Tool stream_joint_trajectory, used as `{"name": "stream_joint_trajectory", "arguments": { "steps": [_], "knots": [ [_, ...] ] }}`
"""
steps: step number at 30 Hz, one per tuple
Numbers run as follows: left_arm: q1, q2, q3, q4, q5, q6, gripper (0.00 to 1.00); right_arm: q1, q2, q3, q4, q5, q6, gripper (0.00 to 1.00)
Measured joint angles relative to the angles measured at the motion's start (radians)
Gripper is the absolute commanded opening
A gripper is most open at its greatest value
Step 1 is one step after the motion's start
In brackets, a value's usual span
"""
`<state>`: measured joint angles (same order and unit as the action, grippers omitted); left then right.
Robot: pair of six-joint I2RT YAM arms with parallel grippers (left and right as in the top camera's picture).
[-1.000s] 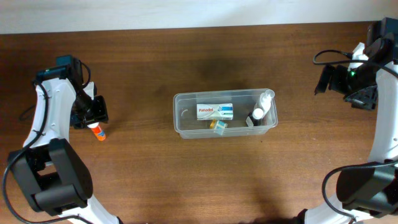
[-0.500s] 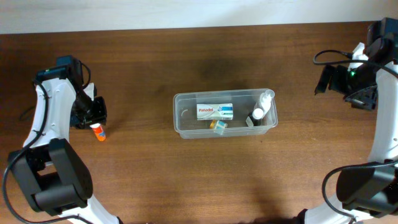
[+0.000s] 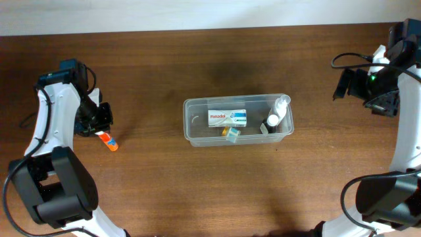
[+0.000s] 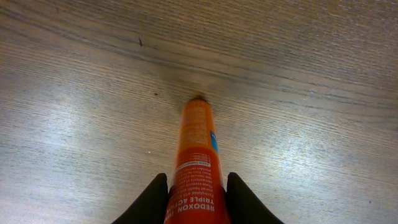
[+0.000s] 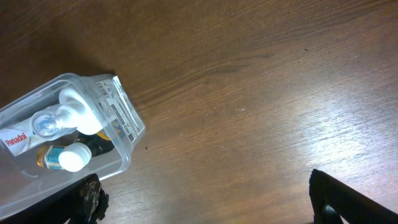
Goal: Pack container
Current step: 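Move the left gripper to the orange Redoxon tube and grasp it, then carry the orange tube over the container and lower it in upright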
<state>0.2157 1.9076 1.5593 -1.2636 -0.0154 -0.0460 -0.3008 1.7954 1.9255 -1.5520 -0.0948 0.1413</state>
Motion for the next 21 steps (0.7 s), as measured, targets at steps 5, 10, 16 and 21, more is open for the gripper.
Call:
{"name": "stream_joint_trajectory", "arguments": {
  "steps": [5,10,16,21],
  "knots": [
    [0.000,0.000,0.000,-0.001,0.000,0.000,0.13,0.000,0.000,0.000,0.000,0.000,0.000,0.98],
    [0.000,0.000,0.022,-0.013,0.000,0.000,0.07,0.000,0.000,0.000,0.000,0.003,0.000,0.98],
    [-0.074,-0.012,0.144,-0.016,0.006,0.000,0.01,0.000,0.000,0.000,-0.001,0.004,0.000,0.98],
    [-0.277,-0.085,0.283,0.015,0.020,0.000,0.00,0.000,0.000,0.000,-0.003,0.007,-0.001,0.98]
  ]
}}
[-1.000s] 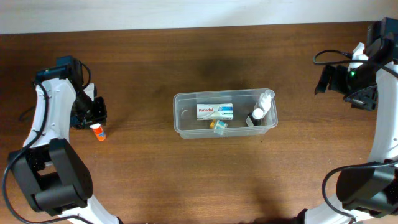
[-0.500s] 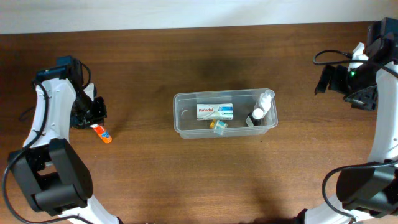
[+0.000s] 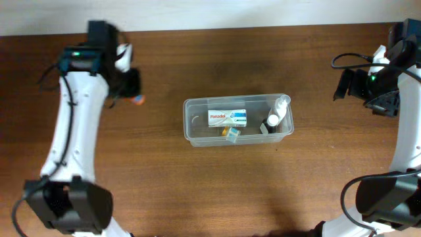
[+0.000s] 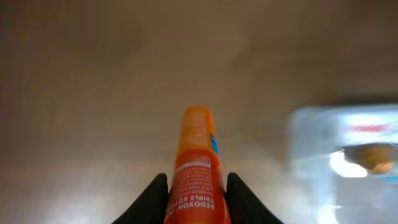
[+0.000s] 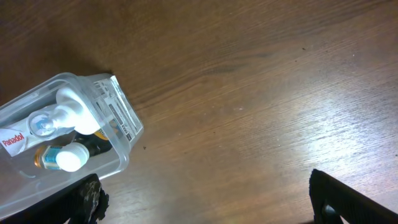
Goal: Pack container
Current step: 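Carry the orange tube over the container and lower it in upright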
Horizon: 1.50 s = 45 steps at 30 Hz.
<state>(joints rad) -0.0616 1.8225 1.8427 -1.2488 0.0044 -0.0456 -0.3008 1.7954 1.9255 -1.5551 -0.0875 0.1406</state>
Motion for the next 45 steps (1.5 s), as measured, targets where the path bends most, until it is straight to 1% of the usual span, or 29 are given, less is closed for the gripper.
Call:
{"name": "stream_joint_trajectory", "arguments": {
  "steps": [1,3,8,14,19,24,29,31,32,34,35,41,45],
  "knots": [
    [-0.060,-0.020,0.037,0.027,0.005,0.000,0.01,0.000,0.000,0.000,0.000,0.000,0.001,0.98],
    [-0.127,-0.038,0.058,0.063,0.007,0.000,0.01,0.000,0.000,0.000,0.000,0.000,0.001,0.98],
    [-0.333,-0.044,0.072,0.183,0.015,0.000,0.00,0.000,0.000,0.000,0.000,0.000,0.001,0.98],
    [-0.470,-0.005,0.072,0.221,0.021,0.000,0.00,0.000,0.000,0.000,0.000,0.000,-0.002,0.98],
    [-0.520,0.039,0.072,0.220,0.036,0.001,0.00,0.000,0.000,0.000,0.000,0.000,-0.002,0.98],
    [-0.532,0.090,0.115,0.169,0.105,0.012,0.00,0.000,0.000,0.000,0.000,0.000,-0.002,0.98],
    [-0.541,0.216,0.324,0.060,0.129,0.037,0.00,0.000,0.000,0.000,0.000,0.000,-0.003,0.98],
    [-0.544,0.279,0.456,-0.025,0.133,0.042,0.00,0.000,0.000,0.000,0.000,0.000,-0.006,0.98],
    [-0.547,0.330,0.563,-0.081,0.138,0.046,0.00,0.000,0.000,0.000,0.000,0.000,-0.006,0.98],
    [-0.548,0.383,0.669,-0.160,0.146,0.060,0.00,0.000,0.000,0.000,0.000,0.000,-0.006,0.98],
    [-0.549,0.402,0.694,-0.175,0.149,0.069,0.00,0.000,0.000,0.000,0.000,0.000,-0.005,0.98],
    [-0.567,0.507,0.720,-0.192,0.154,0.119,0.00,0.000,0.000,0.000,0.000,0.000,-0.006,0.98],
    [-0.595,0.542,0.719,-0.177,0.153,0.143,0.00,0.000,0.000,0.000,0.002,0.000,-0.005,0.98]
  ]
}}
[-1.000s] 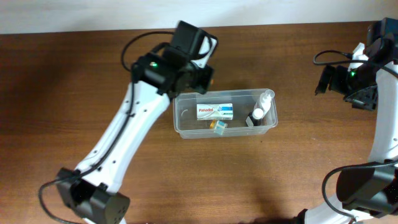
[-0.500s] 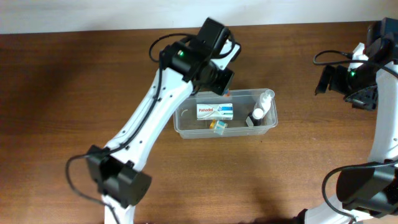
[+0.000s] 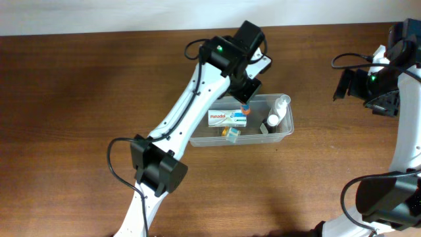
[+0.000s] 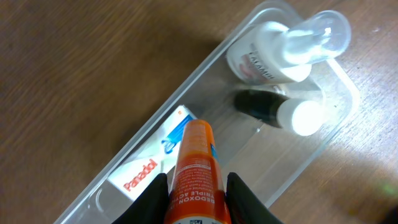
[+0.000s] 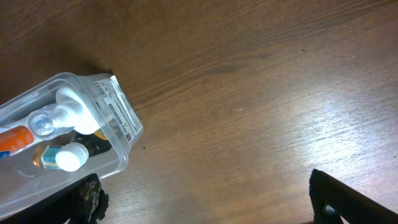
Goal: Pack container
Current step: 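Carry the orange tube over the container and lower it in upright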
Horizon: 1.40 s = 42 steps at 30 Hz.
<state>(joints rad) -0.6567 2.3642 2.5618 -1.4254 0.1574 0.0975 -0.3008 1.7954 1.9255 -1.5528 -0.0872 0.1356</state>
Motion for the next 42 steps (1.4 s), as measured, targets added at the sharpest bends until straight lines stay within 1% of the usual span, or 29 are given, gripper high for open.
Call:
{"name": "stream_joint_trajectory", "arguments": {
  "steps": [12,19,20,21,22,24,25,26,28,29,32,34,35,37,38,39,41,42],
  "knots": [
    [-0.035,0.020,0.003,0.069,0.000,0.015,0.00,0.000,0.000,0.000,0.001,0.000,0.000,0.98],
    [-0.050,0.119,0.003,0.085,0.000,0.015,0.01,0.000,0.000,0.000,0.001,0.000,0.000,0.98],
    [-0.050,0.130,0.003,0.088,0.000,0.015,0.05,0.000,0.000,0.000,0.001,0.000,-0.001,0.98],
    [-0.050,0.133,0.003,0.090,0.000,0.015,0.12,0.000,0.000,0.000,0.002,0.000,-0.001,0.98],
    [-0.050,0.134,0.003,0.092,0.000,0.015,0.25,0.000,0.000,0.000,0.002,0.000,-0.001,0.98],
    [-0.049,0.134,0.003,0.100,0.000,0.015,0.33,0.000,0.000,0.000,0.001,0.000,0.000,0.98],
    [-0.050,0.134,0.003,0.102,0.000,0.015,0.40,0.000,0.000,0.000,0.001,0.000,-0.001,0.98],
    [-0.050,0.134,0.003,0.102,0.000,0.016,0.43,0.000,0.000,0.000,0.002,0.000,-0.001,0.98],
    [-0.050,0.134,0.003,0.103,0.000,0.019,0.45,0.000,0.000,0.000,0.001,0.000,0.000,0.98],
    [-0.050,0.134,0.003,0.103,0.000,0.019,0.51,0.000,0.000,0.000,0.002,0.000,0.000,0.98],
    [-0.050,0.134,0.004,0.103,0.000,0.021,0.51,0.000,0.000,0.000,0.002,0.000,-0.001,0.98],
    [-0.050,0.134,0.004,0.102,0.000,0.022,0.54,0.000,0.000,0.000,0.002,0.000,-0.001,0.98],
    [-0.050,0.134,0.004,0.102,0.000,0.023,0.60,0.000,0.000,0.000,0.001,0.000,-0.001,0.98],
    [-0.050,0.134,0.004,0.101,0.000,0.023,0.64,0.000,0.000,0.000,0.002,0.000,0.000,0.98],
    [-0.050,0.134,0.004,0.100,0.000,0.023,0.75,0.000,0.000,0.000,0.001,0.000,-0.001,0.98],
    [-0.050,0.134,0.004,0.099,0.000,0.023,0.79,0.000,0.000,0.000,0.001,0.000,-0.001,0.98],
    [-0.050,0.134,0.004,0.091,0.000,0.024,0.93,0.000,0.000,0.000,0.002,0.000,-0.001,0.98],
    [-0.050,0.134,0.005,0.082,0.000,0.024,0.96,0.000,0.000,0.000,0.002,0.000,-0.001,0.98]
  ]
}}
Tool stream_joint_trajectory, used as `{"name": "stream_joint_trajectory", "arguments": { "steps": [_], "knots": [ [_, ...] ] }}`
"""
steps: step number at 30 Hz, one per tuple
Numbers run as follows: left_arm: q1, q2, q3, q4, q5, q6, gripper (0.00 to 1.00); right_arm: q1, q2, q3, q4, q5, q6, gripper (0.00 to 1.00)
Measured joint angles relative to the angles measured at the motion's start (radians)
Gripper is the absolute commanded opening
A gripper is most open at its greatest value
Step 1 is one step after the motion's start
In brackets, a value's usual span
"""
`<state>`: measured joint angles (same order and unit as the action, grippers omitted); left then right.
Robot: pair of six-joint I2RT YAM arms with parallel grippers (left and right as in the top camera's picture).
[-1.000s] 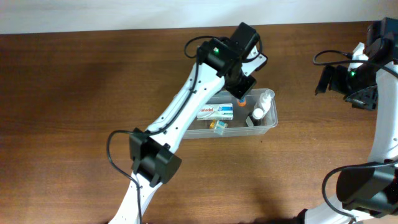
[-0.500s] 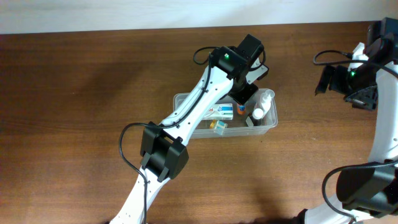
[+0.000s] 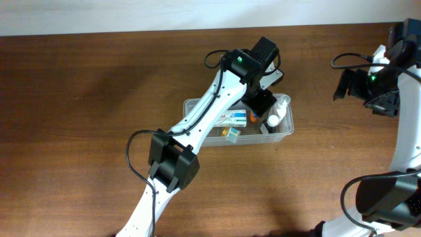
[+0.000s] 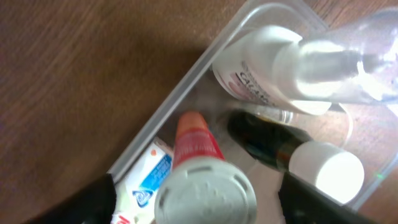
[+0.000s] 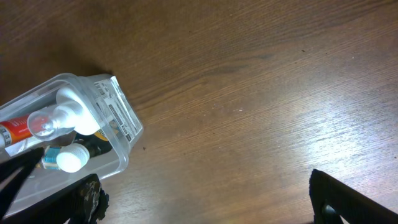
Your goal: Pack container
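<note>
The clear plastic container [image 3: 197, 105] sits mid-table. It holds a Panadol box [image 4: 148, 179], a white spray bottle [image 4: 267, 68], a black bottle with a white cap [image 4: 292, 152] and a small yellow item [image 3: 231, 133]. An orange tube with a white cap [image 4: 194, 142] lies inside it, cap end toward the left wrist camera. My left gripper [image 4: 205, 202] is open just above the tube, its fingers spread wide on either side and not touching it. The right gripper [image 5: 205, 208] is open over bare wood at the far right.
The brown wooden table [image 3: 99, 164] runs all around the container. A pale wall strip lines the far edge. My left arm [image 3: 210, 105] stretches across the container's left half from the front. The right arm [image 3: 395, 131] stands along the right edge.
The left gripper has opened and let go of the orange tube, which now rests inside the container beside the white spray bottle. The gripper is lower and farther right. The right arm is unchanged.
The left gripper was shut on the orange tube lying on the table at the far left. It then held the tube in the air nearer the container, then over the Panadol box. Now the tube lies in the container, released.
</note>
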<state>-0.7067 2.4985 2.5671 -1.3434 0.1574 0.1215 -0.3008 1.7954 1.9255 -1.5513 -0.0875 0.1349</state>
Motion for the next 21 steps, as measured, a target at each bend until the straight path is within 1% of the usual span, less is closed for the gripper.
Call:
{"name": "stream_joint_trajectory", "arguments": {
  "steps": [1,5,9,11,14,16,17,20,21],
  "knots": [
    [0.000,0.000,0.006,-0.008,0.000,-0.001,0.99,0.000,0.000,0.000,0.000,0.000,0.000,0.98],
    [0.000,-0.003,0.063,-0.026,-0.012,0.000,0.99,0.000,0.000,0.000,0.000,0.000,0.000,0.98],
    [0.006,-0.084,0.129,-0.101,-0.169,-0.011,1.00,0.002,0.000,0.000,0.001,-0.007,-0.009,0.98],
    [0.032,-0.145,0.138,-0.120,-0.212,-0.037,0.99,0.016,0.000,0.000,0.017,-0.010,-0.021,0.98],
    [0.158,-0.254,0.157,-0.147,-0.248,-0.106,0.99,0.097,-0.001,0.000,0.070,0.003,-0.036,0.98],
    [0.254,-0.289,0.165,-0.156,-0.256,-0.142,0.99,0.151,-0.001,0.000,0.095,0.013,-0.039,0.98],
    [0.322,-0.301,0.167,-0.157,-0.253,-0.164,0.99,0.191,-0.001,0.000,0.121,0.020,-0.041,0.98],
    [0.472,-0.301,0.167,-0.157,-0.200,-0.220,0.99,0.250,-0.001,0.000,0.206,0.038,-0.043,0.98],
    [0.500,-0.299,0.166,-0.156,-0.185,-0.231,0.99,0.257,-0.001,0.000,0.230,0.040,-0.043,0.98]
  ]
}}
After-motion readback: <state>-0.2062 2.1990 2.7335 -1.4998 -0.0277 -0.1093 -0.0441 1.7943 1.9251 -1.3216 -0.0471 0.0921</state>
